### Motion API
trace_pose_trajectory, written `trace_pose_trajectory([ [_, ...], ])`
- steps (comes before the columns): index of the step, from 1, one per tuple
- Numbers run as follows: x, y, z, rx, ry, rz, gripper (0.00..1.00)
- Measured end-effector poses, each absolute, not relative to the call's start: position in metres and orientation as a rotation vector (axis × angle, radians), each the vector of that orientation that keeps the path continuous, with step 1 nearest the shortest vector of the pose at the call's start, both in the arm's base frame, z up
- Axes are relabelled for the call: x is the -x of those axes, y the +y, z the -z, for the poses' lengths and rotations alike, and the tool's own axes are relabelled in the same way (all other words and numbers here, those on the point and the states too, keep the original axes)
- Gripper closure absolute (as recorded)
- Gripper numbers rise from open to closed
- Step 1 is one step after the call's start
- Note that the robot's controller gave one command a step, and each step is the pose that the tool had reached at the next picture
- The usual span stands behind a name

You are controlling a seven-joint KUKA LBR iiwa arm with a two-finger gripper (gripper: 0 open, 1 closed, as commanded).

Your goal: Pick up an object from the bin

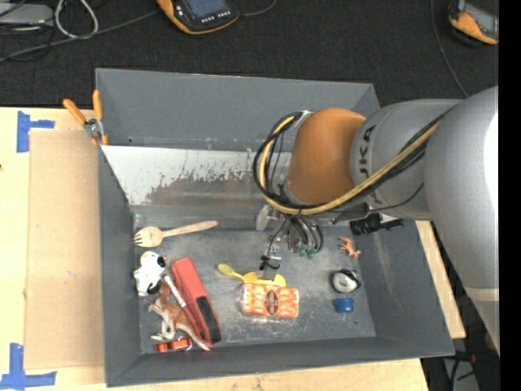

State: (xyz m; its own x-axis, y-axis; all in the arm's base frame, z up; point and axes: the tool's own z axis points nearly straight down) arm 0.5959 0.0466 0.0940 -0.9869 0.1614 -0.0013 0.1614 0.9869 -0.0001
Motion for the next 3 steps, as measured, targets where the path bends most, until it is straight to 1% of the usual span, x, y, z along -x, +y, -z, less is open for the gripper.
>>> trace_pose_trajectory([
  [1,-0.594,0.082,-0.078,0.007,3.139,-0.002,0.00],
  [2,-0.589,0.112,-0.070,-0.111,3.139,-0.001,0.00],
  [3,-0.571,0.093,-0.069,-0.297,3.129,-0.002,0.00],
])
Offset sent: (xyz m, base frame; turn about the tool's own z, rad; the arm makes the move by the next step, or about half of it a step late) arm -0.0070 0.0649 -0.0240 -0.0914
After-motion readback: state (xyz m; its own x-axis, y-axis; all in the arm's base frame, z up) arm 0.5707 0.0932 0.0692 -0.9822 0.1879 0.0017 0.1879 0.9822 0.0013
